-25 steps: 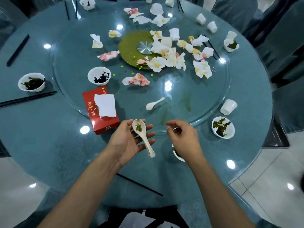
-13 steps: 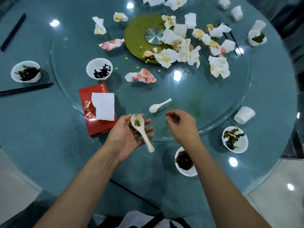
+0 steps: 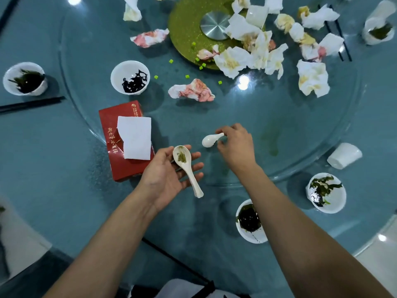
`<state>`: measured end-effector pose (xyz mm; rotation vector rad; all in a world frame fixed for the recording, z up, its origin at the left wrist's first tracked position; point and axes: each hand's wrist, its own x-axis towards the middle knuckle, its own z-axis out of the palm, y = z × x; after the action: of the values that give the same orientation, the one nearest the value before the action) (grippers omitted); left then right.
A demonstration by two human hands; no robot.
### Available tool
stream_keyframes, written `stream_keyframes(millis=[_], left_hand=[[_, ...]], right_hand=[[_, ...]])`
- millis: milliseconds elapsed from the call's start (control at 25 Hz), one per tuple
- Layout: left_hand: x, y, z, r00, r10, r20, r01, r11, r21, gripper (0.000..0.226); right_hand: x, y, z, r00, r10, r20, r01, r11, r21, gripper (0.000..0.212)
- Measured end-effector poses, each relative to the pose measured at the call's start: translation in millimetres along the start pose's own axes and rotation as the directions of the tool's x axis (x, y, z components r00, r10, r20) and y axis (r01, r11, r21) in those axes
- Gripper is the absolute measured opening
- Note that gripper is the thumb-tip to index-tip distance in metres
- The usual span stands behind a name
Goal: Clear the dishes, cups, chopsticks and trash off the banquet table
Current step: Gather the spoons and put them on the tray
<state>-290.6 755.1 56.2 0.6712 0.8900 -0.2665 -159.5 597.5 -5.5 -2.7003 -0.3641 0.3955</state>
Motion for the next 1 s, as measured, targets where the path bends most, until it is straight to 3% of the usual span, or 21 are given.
stream_keyframes(millis=[520, 800, 1000], left_hand=[[5.0, -0.2, -6.5, 1.0, -0.017, -0.024, 0.017, 0.999, 0.027, 0.048], [3.1, 0.5, -11.7, 1.0, -0.014, -0.026, 0.014, 1.0, 0.016, 0.048], [2.7, 0.5, -9.9, 1.0, -0.015, -0.025, 0.015, 1.0, 0.008, 0.048]], right_hand=[[9.3, 0.4, 19.1, 0.995, -0.079, 0.054, 0.088, 0.976, -0.198, 0.033], [1.6, -3.1, 21.8, 0.995, -0.092, -0.032, 0.08, 0.962, -0.263, 0.018], [-3.1, -2.7, 20.4, 0.997, -0.079, -0.005, 0.076, 0.969, -0.235, 0.01]])
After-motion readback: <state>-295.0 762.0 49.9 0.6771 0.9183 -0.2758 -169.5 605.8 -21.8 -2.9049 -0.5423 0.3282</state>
